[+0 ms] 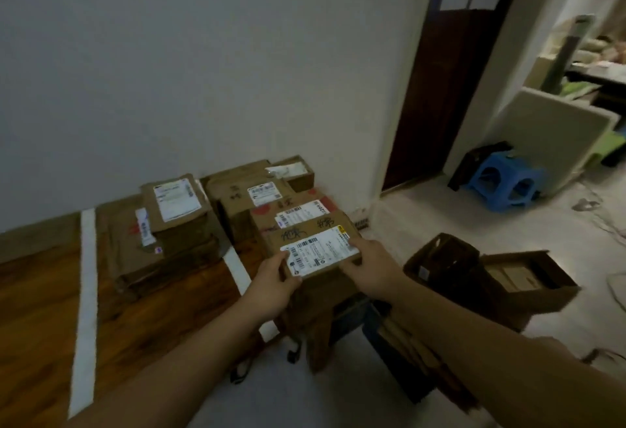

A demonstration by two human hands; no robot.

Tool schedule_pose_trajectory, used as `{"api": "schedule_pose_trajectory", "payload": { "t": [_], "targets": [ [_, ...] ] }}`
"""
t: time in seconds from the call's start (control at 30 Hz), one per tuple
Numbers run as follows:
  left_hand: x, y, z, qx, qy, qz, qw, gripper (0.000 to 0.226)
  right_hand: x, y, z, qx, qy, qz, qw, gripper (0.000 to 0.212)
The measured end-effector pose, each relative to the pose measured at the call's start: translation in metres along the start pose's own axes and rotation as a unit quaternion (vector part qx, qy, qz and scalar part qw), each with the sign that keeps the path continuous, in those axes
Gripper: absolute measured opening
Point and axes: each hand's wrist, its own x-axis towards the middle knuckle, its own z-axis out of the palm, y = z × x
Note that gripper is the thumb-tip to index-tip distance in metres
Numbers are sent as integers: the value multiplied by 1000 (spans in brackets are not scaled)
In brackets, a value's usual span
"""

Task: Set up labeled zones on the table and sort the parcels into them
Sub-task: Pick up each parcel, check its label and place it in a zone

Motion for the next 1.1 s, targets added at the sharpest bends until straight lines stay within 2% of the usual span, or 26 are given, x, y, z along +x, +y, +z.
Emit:
{"api": "schedule_pose_trajectory", "payload": {
  "t": [0.17,0.3,0.4,0.5,0.67,0.77,0.93,1.1],
  "targets": [
    [2,13,25,12,54,-24,998,54,17,19,-16,3,-42,-51,998,60],
    [4,26,26,29,60,-33,997,57,25,14,-30,-17,-82,-60,995,69],
    [-10,41,14,44,64,-35,996,60,21,4,-39,-54,-67,-97,992,74],
    [-28,37,-10,56,119,-72,989,63,18,-21,-45,-65,-43,-157,985,70],
    [-88,18,-73,81,182,-107,974,67,0,-92,-34,-65,-52,-233,969,62],
    [-141,4,-114,98,231,-111,961,65,-17,-147,-9,-79,-88,-261,958,66],
    [-247,-46,-187,96,325,-165,926,69,-71,-249,52,-117,-150,-346,919,70],
    [-360,-111,-261,82,411,-206,884,71,-147,-351,130,-136,-159,-425,880,71]
  ]
}}
